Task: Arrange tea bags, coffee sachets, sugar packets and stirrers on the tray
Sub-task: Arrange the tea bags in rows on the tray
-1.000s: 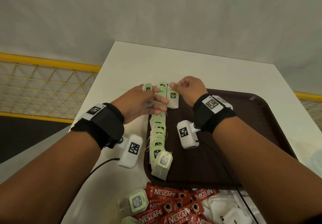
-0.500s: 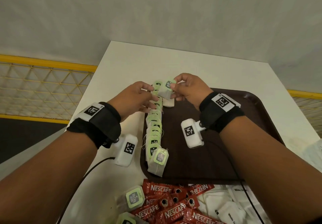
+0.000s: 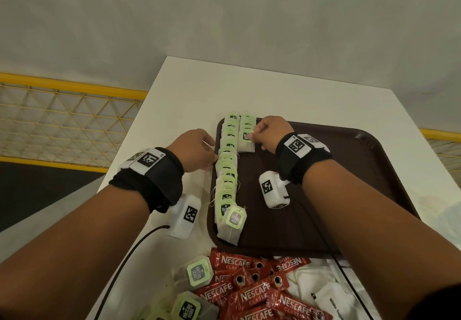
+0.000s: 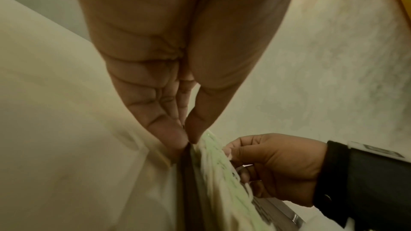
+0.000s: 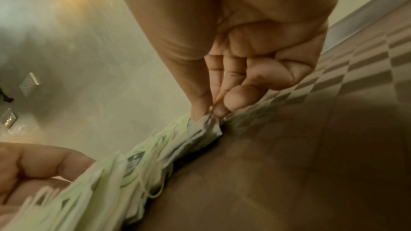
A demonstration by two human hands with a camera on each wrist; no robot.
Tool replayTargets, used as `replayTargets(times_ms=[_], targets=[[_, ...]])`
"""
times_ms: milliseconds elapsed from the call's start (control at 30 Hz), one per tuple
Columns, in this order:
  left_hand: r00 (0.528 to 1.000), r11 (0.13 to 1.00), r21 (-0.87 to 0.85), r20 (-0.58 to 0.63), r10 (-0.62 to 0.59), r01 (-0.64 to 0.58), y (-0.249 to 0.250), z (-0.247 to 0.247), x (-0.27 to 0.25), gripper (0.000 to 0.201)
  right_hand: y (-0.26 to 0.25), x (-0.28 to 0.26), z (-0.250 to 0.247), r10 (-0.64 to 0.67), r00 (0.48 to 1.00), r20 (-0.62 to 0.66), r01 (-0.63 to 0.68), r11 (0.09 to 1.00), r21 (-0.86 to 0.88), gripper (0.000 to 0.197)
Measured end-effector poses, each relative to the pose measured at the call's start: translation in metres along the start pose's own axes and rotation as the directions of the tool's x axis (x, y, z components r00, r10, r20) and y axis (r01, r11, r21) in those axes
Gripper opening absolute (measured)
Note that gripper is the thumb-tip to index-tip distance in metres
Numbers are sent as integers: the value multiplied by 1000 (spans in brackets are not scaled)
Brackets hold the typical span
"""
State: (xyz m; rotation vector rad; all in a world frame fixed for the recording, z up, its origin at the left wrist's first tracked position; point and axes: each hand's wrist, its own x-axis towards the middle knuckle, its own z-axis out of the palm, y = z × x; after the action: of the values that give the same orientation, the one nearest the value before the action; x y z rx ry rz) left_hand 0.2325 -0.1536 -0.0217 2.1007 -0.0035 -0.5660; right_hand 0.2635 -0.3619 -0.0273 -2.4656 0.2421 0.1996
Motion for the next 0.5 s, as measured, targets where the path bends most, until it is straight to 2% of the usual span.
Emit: replayTargets(times_ms=[167, 300, 400, 500], targets=[[999, 998, 55, -37, 24, -21, -3, -3, -8, 29, -1, -7, -2, 1, 998, -56, -2, 1000, -2, 27], [984, 976, 197, -134, 119, -91, 0, -15, -32, 24, -10, -33, -13, -114, 991, -75, 112, 993, -36, 25], [971, 965, 225, -165, 171, -132, 0, -24, -64, 22, -29, -76, -23, -284, 958, 50, 288, 948, -138, 22], [972, 952, 256, -119, 202, -166, -6, -27, -104, 19, -46, -127, -24, -381, 893, 239, 428, 884, -189, 22]])
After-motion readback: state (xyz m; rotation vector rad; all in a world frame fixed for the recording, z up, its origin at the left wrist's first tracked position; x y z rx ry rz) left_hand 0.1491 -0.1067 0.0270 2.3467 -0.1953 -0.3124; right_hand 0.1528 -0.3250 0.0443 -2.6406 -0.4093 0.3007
